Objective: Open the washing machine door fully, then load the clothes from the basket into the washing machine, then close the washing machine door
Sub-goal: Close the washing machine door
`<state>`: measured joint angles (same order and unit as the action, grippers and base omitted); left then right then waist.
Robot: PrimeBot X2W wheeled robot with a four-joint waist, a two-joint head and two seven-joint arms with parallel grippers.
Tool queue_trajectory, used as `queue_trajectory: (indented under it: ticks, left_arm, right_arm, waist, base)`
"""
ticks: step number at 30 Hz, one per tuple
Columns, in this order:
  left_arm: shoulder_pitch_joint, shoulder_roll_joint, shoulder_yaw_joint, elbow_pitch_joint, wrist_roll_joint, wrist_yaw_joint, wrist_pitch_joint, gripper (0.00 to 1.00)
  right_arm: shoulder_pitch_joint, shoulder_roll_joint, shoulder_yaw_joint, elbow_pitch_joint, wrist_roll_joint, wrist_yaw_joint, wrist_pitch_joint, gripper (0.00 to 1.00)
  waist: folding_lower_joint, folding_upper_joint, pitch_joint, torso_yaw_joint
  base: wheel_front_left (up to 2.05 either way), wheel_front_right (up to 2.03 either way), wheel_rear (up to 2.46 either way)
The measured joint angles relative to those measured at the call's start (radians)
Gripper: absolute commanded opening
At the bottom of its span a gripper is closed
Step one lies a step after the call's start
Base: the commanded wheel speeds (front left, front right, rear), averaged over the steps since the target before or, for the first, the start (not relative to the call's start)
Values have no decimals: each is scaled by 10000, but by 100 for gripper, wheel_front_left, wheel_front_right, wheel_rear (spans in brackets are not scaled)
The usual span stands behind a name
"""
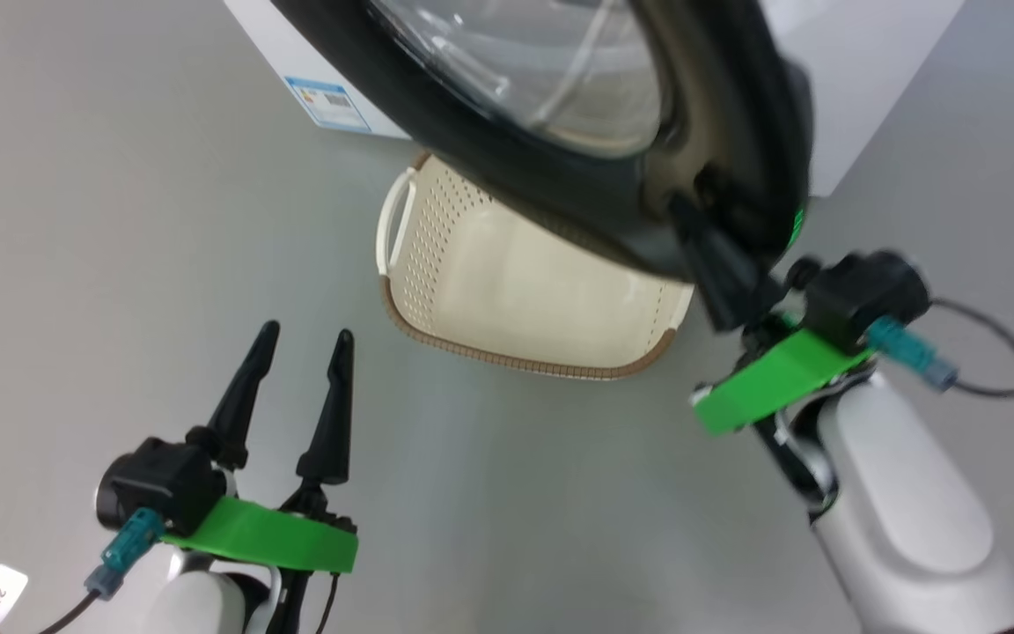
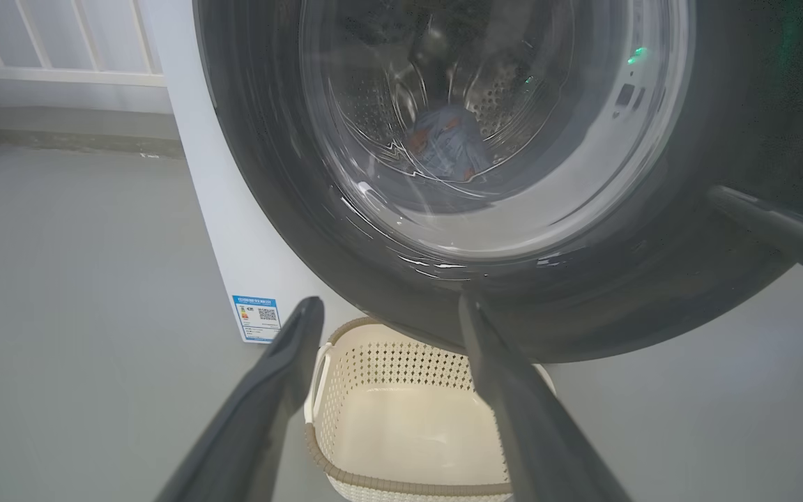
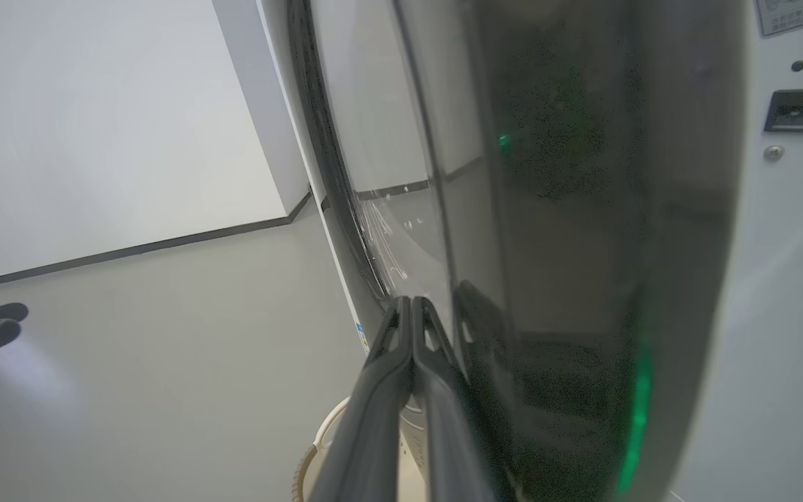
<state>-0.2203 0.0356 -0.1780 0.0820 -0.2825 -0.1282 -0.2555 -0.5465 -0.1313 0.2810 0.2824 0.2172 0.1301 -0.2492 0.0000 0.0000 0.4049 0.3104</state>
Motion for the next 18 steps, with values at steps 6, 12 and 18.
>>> queue_trajectory:
  ticks: [6, 12, 18]
  left_arm:
    - [-270, -21, -267, -128, -240, 0, 0, 100]
    - [-686, -35, -646, -267, -395, 0, 0, 100]
    - [-1036, -42, -821, -353, -491, 0, 0, 100]
  right_arm:
    - [-1158, -81, -746, 284, -313, 0, -8, 0]
    - [-2800, -203, -1143, 846, -410, 2, -50, 0]
    - [-3990, -332, -1442, 1444, -533, 2, -79, 0]
  waist:
    - [0, 0, 592, -48]
    - [0, 0, 1234, -28]
    - [0, 0, 1721, 47]
  base:
    - [0, 0, 0]
    - [0, 0, 0]
    - [0, 0, 0]
